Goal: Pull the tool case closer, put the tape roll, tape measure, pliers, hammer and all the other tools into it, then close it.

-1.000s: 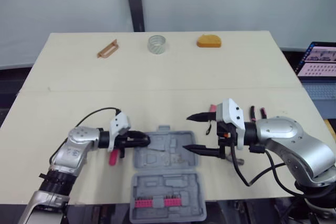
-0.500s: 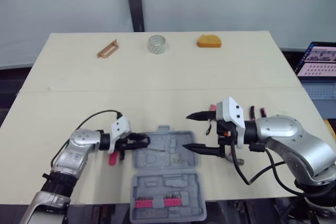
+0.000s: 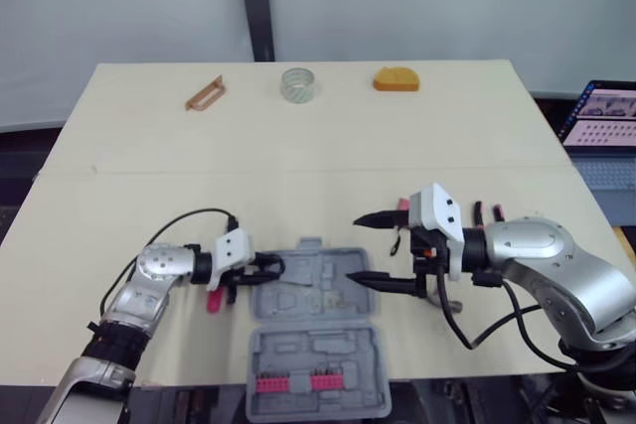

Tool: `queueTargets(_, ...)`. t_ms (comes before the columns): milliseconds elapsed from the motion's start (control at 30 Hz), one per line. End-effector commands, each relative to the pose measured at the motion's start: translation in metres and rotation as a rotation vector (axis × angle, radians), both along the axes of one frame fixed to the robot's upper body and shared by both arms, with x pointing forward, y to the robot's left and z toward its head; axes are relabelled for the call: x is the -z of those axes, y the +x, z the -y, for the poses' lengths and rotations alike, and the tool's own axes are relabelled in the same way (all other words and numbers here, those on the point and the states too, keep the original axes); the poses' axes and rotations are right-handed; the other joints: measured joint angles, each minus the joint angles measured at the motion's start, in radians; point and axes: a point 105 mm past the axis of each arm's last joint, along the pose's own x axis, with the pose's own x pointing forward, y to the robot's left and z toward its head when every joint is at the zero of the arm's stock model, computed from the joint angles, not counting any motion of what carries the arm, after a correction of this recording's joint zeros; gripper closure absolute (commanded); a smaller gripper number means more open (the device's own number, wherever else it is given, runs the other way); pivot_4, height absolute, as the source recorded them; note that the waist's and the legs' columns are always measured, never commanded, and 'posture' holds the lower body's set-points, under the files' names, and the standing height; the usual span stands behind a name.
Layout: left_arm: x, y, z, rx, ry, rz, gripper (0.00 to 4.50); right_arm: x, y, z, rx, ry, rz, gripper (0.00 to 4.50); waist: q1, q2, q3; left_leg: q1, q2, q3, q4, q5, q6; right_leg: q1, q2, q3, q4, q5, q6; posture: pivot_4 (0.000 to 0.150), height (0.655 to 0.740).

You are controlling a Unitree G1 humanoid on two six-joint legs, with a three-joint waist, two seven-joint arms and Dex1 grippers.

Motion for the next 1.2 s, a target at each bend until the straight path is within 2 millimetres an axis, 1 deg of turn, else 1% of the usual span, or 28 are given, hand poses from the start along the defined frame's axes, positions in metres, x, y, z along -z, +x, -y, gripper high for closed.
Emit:
queueTargets(33,0.006,0.001,-0.004,-0.052,-0.014,-0.068,3.18,-0.015,-0.002,-0.001,-0.001,0.028,0.061,0.0,0.0,0.0,0.0,0.0,0.0,0.0,0.0,0.0,0.0,0.0,0.0,0.0,0.0,0.0,0.0,0.15,0.74)
queueTargets(133,-0.014,0.001,-0.002,-0.059,-0.099,-0.107,3.18,-0.017,-0.001,0.001,0.014,0.055,0.053,0.0,-0.002,0.0,0.0,0.0,0.0,0.0,0.0,0.0,0.0,0.0,0.0,0.0,0.0,0.0,0.0,0.15,0.74)
queueTargets(200,-0.03,0.0,-0.003,-0.071,-0.147,-0.134,3.18,-0.022,0.001,0.008,0.039,0.09,0.041,0.0,-0.003,0.0,0.0,0.0,0.0,0.0,0.0,0.0,0.0,0.0,0.0,0.0,0.0,0.0,0.0,0.15,0.74)
queueTargets(300,-0.059,-0.001,-0.011,-0.104,-0.197,-0.122,3.18,-0.027,0.006,0.03,0.114,0.136,0.012,0.0,0.0,-0.003,0.002,-0.001,0.0,-0.001,0.0,0.0,0.0,0.0,0.0,0.0,0.0,0.0,0.0,0.15,0.74)
queueTargets(333,-0.069,-0.002,-0.016,-0.124,-0.212,-0.116,2.94,-0.027,0.009,0.042,0.156,0.15,-0.005,0.0,-0.001,-0.003,0.002,-0.001,0.0,-0.001,0.0,0.0,0.0,0.0,0.0,0.0,0.0,0.0,0.0,0.15,0.74)
queueTargets(367,-0.08,-0.003,-0.028,-0.17,-0.22,-0.102,2.69,-0.023,0.013,0.063,0.23,0.152,-0.034,0.0,0.0,-0.003,0.002,-0.001,0.0,-0.001,0.0,0.0,0.0,0.0,0.0,0.0,0.0,0.0,0.0,0.15,0.74)
queueTargets(400,-0.089,-0.004,-0.038,-0.208,-0.227,-0.089,2.68,-0.018,0.015,0.08,0.289,0.15,-0.058,0.0,-0.001,-0.003,0.002,-0.001,0.0,-0.001,0.0,-0.001,0.0,0.0,0.0,0.0,0.0,0.0,0.0,0.15,0.74)
queueTargets(433,-0.097,-0.005,-0.049,-0.256,-0.238,-0.076,2.01,-0.011,0.016,0.1,0.351,0.137,-0.082,0.0,0.001,-0.004,0.003,-0.001,0.0,-0.001,0.0,-0.001,0.0,0.0,0.0,0.0,0.0,0.0,0.0,0.15,0.74)
queueTargets(467,-0.102,-0.008,-0.06,-0.304,-0.246,-0.067,1.72,-0.005,0.016,0.117,0.404,0.123,-0.102,0.0,0.002,-0.005,0.003,-0.002,0.0,-0.002,-0.001,-0.001,0.0,0.0,0.0,-0.001,-0.001,0.0,0.0,0.15,0.74)
queueTargets(500,-0.105,-0.011,-0.071,-0.357,-0.249,-0.064,1.3,0.001,0.016,0.134,0.457,0.114,-0.118,0.0,0.001,-0.005,0.003,-0.001,0.0,-0.002,-0.001,-0.002,0.001,0.0,0.0,-0.001,-0.001,0.0,0.0,0.15,0.74)
queueTargets(567,-0.1,-0.021,-0.098,-0.477,-0.231,-0.062,0.25,0.011,0.015,0.171,0.57,0.091,-0.14,0.0,-0.002,-0.004,0.004,-0.001,0.0,0.001,0.0,-0.003,0.002,0.0,0.0,0.0,-0.003,0.0,0.0,0.15,0.74)
queueTargets(600,-0.096,-0.026,-0.11,-0.527,-0.216,-0.062,0.03,0.017,0.015,0.185,0.612,0.076,-0.145,0.0,-0.005,-0.004,0.004,0.0,0.0,0.002,-0.001,-0.003,0.002,0.0,0.0,0.0,-0.003,0.0,0.0,0.15,0.74)
queueTargets(633,-0.094,-0.031,-0.12,-0.565,-0.208,-0.063,0.03,0.021,0.014,0.196,0.643,0.063,-0.147,0.0,-0.006,-0.003,0.004,0.001,0.001,0.003,-0.001,-0.003,0.002,0.0,0.0,0.0,-0.003,0.0,0.0,0.15,0.74)
queueTargets(667,-0.09,-0.037,-0.136,-0.638,-0.21,-0.057,0.03,0.028,0.014,0.214,0.701,0.05,-0.15,0.0,-0.007,-0.003,0.004,0.001,0.001,0.004,-0.001,-0.003,0.002,0.0,0.0,0.0,-0.003,0.0,0.0,0.15,0.74)
queueTargets(767,-0.081,-0.057,-0.177,-0.82,-0.199,-0.027,0.03,0.046,0.012,0.254,0.84,0.031,-0.155,0.0,-0.006,-0.003,0.004,0.001,0.002,0.004,-0.001,-0.004,0.001,0.0,0.0,0.0,-0.003,0.0,0.0,0.15,0.74)
queueTargets(867,-0.073,-0.076,-0.21,-0.976,-0.194,0.011,0.03,0.056,0.012,0.283,0.952,0.046,-0.143,0.0,-0.006,-0.003,0.004,0.001,0.002,0.005,-0.001,-0.004,0.001,0.0,0.0,0.0,-0.004,0.0,0.0,0.15,0.74)
queueTargets(933,-0.065,-0.087,-0.225,-1.043,-0.188,0.019,0.03,0.061,0.014,0.295,1.003,0.046,-0.132,0.0,-0.005,-0.002,0.005,0.001,0.002,0.005,0.0,-0.004,0.001,0.0,0.0,0.0,-0.005,0.0,0.0,0.15,0.74)
queueTargets(1000,-0.058,-0.093,-0.235,-1.09,-0.191,0.031,0.03,0.068,0.014,0.304,1.041,0.04,-0.13,0.0,-0.004,-0.001,0.005,0.001,0.002,0.005,0.0,-0.004,0.001,0.001,0.0,0.0,-0.005,0.0,0.0,0.15,0.74)
queueTargets(1067,-0.055,-0.097,-0.238,-1.111,-0.204,0.038,0.03,0.073,0.015,0.31,1.061,0.036,-0.13,0.0,-0.004,-0.001,0.005,0.001,0.002,0.005,0.0,-0.004,0.001,0.001,0.0,0.0,-0.005,0.0,0.0,0.15,0.74)
queueTargets(1200,-0.051,-0.1,-0.237,-1.121,-0.209,0.038,0.03,0.074,0.019,0.313,1.066,0.041,-0.118,0.0,-0.007,-0.001,0.005,0.001,0.002,0.005,0.0,-0.004,0.0,0.001,0.0,0.0,-0.005,0.0,0.0,0.15,0.74)
